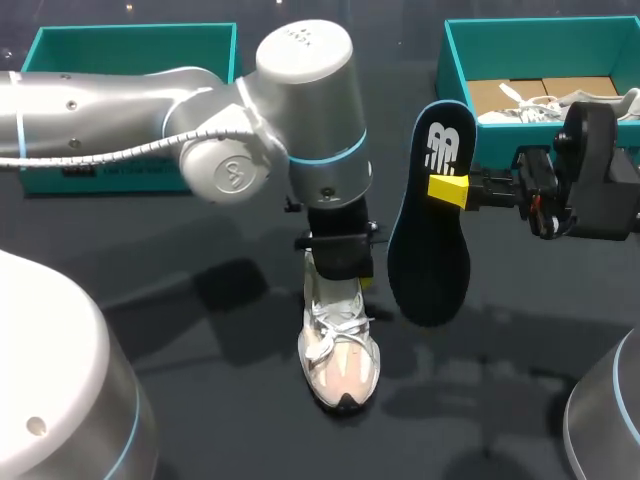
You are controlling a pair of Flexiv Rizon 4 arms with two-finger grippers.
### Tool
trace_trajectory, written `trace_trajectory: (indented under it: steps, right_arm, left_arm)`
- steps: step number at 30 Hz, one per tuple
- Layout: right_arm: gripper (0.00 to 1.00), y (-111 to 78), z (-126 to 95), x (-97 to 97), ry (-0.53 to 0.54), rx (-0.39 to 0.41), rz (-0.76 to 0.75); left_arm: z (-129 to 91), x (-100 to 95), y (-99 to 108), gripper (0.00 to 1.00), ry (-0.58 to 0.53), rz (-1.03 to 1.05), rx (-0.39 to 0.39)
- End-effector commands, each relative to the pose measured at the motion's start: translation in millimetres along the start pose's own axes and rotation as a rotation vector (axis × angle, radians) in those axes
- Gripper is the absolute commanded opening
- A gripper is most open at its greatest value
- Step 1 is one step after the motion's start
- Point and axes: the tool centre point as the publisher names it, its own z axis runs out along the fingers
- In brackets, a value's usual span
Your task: Take the shoe out of the shoebox, open the shoe tongue, remove and reinsert the insole, then place the shoe into the shoebox
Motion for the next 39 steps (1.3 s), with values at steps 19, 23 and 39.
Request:
trace_trajectory:
  steps: [19,23,39]
  right_arm:
    - [0.00,-2.0,-3,6.9,-0.012,-0.001,0.000]
    - [0.00,-2.0,-3,6.9,-0.012,-0.001,0.000]
    - [0.00,-2.0,-3,6.9,-0.012,-0.001,0.000]
  left_arm:
    - [-104,-27.5,28,1.00,-0.585,-0.263,0.094]
    - [-119,-32.2,26,1.00,-0.645,-0.238,0.106]
    - [-130,-43.4,24,1.00,-0.800,-0.184,0.035]
